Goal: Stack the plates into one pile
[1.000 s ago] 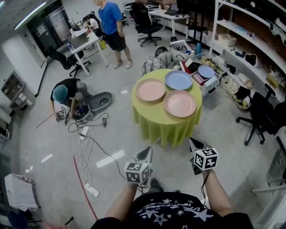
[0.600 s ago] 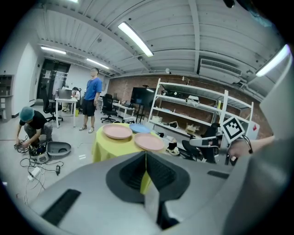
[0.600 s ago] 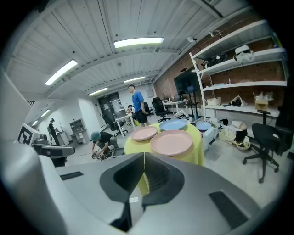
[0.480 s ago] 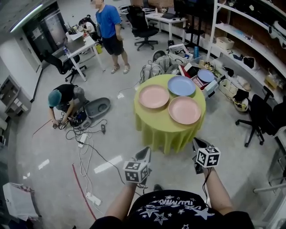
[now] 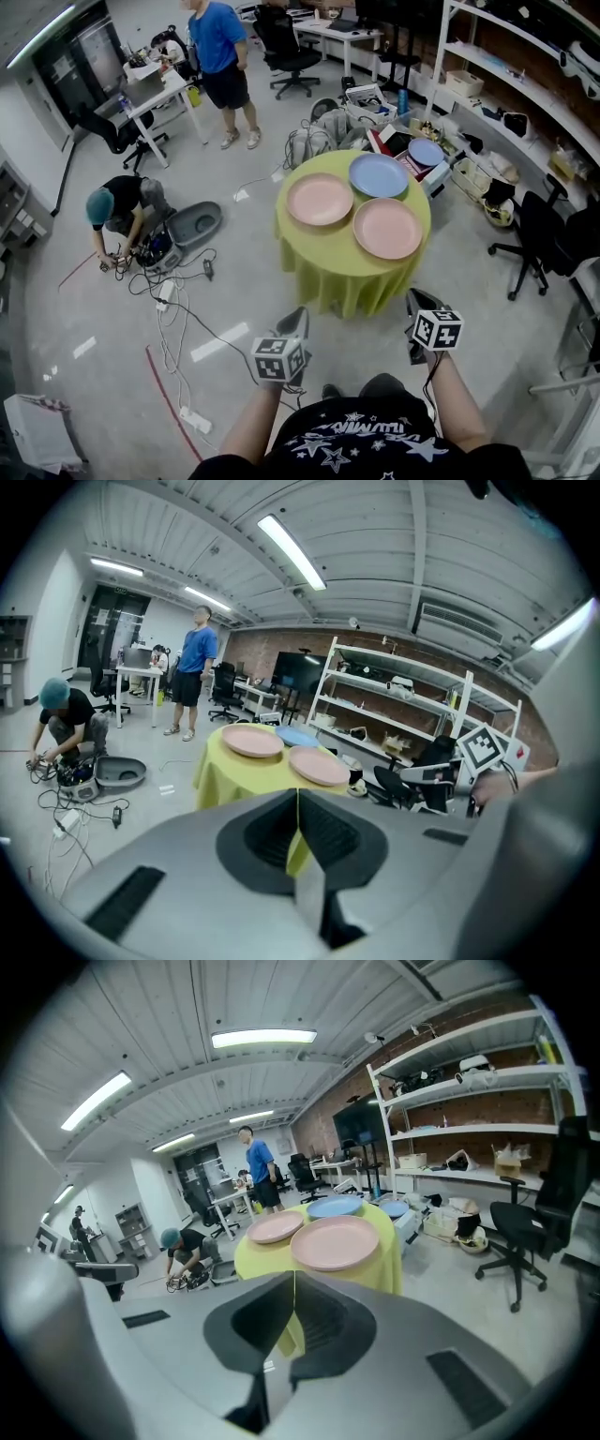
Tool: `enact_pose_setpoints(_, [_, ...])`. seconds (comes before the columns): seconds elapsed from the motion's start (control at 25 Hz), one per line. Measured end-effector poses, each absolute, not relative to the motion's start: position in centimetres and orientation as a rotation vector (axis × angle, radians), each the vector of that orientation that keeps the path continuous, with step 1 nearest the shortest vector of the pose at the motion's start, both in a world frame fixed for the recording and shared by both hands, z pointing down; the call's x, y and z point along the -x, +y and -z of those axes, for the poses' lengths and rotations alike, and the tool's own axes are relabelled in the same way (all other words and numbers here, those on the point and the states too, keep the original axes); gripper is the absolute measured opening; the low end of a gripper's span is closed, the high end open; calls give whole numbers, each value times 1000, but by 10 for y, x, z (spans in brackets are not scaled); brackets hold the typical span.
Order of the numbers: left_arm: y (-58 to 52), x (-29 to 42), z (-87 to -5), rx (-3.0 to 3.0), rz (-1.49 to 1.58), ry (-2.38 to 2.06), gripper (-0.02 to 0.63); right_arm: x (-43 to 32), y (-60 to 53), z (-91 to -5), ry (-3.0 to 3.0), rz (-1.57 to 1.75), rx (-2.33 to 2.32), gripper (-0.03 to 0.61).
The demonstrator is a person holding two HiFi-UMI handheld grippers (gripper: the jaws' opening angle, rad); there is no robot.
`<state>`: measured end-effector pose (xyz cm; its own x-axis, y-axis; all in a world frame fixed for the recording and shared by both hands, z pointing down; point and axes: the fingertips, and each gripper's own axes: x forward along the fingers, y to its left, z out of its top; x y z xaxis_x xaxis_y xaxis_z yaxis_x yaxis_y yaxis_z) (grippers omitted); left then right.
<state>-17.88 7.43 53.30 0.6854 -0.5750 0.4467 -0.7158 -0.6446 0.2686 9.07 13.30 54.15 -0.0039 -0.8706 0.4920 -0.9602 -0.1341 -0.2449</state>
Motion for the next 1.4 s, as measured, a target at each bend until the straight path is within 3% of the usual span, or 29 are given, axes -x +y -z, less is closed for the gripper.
enact_pose_setpoints(1.4, [-59, 48, -554, -2330, -557, -1157, 18, -278, -39, -569, -1904, -893, -2147, 15])
